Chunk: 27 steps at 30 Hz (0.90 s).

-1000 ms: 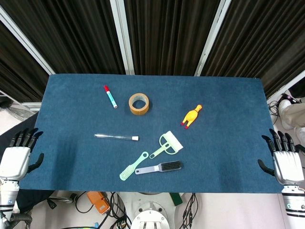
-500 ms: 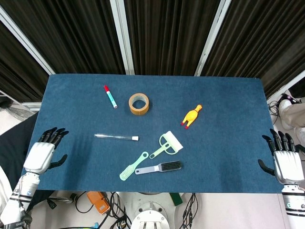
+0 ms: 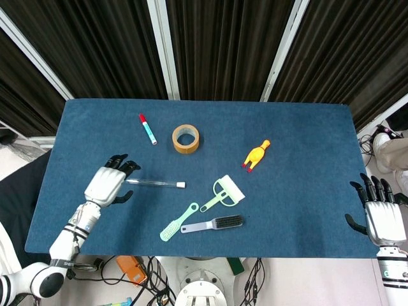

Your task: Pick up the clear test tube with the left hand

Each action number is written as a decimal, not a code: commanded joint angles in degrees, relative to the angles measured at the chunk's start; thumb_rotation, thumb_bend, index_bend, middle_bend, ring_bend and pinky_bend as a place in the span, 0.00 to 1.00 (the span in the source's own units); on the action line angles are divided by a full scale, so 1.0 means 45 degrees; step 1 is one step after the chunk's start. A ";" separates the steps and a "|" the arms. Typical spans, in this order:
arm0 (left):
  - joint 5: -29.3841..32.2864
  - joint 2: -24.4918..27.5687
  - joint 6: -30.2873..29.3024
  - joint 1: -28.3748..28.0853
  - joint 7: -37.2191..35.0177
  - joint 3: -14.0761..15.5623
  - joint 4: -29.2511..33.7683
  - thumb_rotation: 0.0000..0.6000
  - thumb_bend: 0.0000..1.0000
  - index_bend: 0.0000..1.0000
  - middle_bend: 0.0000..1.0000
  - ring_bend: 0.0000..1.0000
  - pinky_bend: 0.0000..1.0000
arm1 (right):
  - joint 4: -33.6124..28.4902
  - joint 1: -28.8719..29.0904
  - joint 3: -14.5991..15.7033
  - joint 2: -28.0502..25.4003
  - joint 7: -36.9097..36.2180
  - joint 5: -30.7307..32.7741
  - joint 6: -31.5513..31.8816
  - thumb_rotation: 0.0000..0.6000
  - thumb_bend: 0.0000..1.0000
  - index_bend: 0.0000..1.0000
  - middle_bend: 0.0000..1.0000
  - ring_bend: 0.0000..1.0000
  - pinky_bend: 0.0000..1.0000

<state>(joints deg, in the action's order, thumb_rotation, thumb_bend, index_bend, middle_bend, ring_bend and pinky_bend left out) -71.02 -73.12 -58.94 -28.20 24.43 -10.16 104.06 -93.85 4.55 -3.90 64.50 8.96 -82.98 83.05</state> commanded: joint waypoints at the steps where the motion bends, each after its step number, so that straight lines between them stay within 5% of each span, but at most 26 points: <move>1: 0.0675 -0.0606 0.0426 -0.0538 0.0308 -0.0149 -0.0584 1.00 0.27 0.28 0.25 0.09 0.09 | -0.0015 -0.0002 0.0005 -0.0018 -0.0033 0.0004 -0.0015 1.00 0.35 0.23 0.11 0.05 0.00; 27: 0.3098 -0.3471 0.1198 -0.2166 0.0537 0.0240 -0.4403 1.00 0.28 0.34 0.38 0.09 0.09 | -0.0082 0.0039 0.0004 -0.0098 -0.0020 0.0158 -0.0165 1.00 0.35 0.24 0.11 0.05 0.00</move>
<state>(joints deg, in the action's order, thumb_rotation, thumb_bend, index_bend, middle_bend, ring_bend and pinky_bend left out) -57.39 -88.12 -54.03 -37.75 27.52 -9.40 85.18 -94.22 4.73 -3.88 64.06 8.86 -82.27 82.31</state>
